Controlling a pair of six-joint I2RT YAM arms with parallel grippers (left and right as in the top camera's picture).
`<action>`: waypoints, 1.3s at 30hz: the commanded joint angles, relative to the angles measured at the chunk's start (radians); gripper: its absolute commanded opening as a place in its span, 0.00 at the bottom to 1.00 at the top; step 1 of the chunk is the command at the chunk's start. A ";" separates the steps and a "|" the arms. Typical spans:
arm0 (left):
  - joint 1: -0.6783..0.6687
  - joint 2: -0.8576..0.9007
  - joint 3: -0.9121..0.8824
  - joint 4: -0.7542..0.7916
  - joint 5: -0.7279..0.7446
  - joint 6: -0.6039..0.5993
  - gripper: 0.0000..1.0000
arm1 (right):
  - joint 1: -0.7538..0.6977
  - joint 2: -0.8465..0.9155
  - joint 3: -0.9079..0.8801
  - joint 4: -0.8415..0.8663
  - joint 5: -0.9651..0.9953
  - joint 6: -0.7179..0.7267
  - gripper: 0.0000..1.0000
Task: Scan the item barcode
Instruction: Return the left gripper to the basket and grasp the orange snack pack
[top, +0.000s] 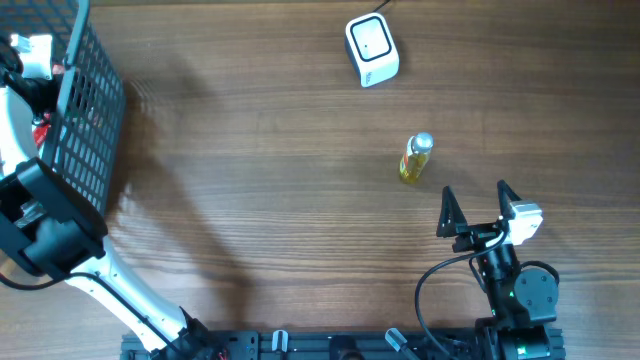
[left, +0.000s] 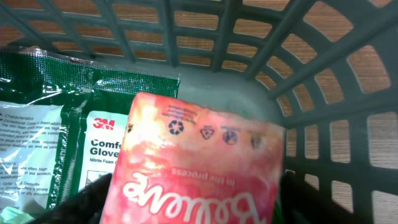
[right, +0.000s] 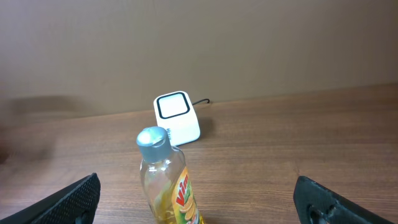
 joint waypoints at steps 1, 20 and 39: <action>0.001 0.013 -0.001 -0.023 0.026 0.000 0.68 | -0.005 -0.006 -0.001 0.003 0.013 0.000 1.00; 0.001 0.053 -0.001 -0.072 0.026 -0.007 0.82 | -0.005 -0.006 -0.001 0.003 0.013 0.000 1.00; 0.001 -0.240 0.002 0.029 0.026 -0.057 0.67 | -0.005 -0.006 -0.001 0.002 0.013 0.000 1.00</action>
